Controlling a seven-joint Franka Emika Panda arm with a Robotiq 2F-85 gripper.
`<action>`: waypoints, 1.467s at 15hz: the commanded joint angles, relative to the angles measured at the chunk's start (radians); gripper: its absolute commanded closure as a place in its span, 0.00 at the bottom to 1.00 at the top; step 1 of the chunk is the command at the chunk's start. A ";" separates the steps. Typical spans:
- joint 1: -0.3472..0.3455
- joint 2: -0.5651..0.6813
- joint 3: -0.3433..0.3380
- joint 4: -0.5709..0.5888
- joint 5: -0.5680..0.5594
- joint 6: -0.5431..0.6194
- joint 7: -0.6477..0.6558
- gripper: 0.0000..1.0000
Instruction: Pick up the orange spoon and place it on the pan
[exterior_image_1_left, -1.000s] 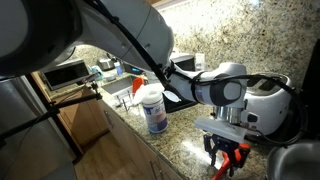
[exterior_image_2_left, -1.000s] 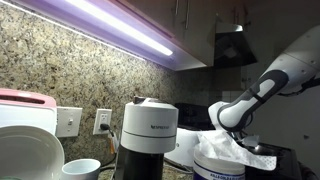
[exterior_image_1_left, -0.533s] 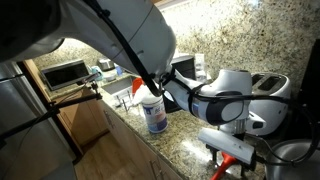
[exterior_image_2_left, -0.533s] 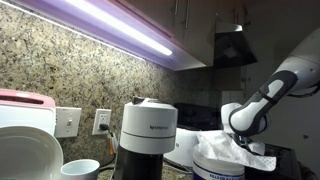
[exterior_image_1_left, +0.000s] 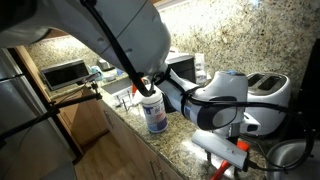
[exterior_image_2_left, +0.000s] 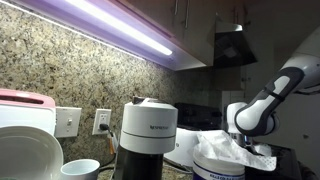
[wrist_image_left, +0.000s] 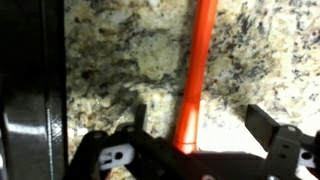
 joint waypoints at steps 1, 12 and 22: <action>0.048 -0.085 -0.032 -0.090 -0.009 -0.015 0.056 0.00; 0.030 -0.072 -0.023 -0.075 0.007 -0.024 0.010 0.00; 0.036 -0.039 -0.038 -0.051 -0.016 -0.024 -0.008 0.00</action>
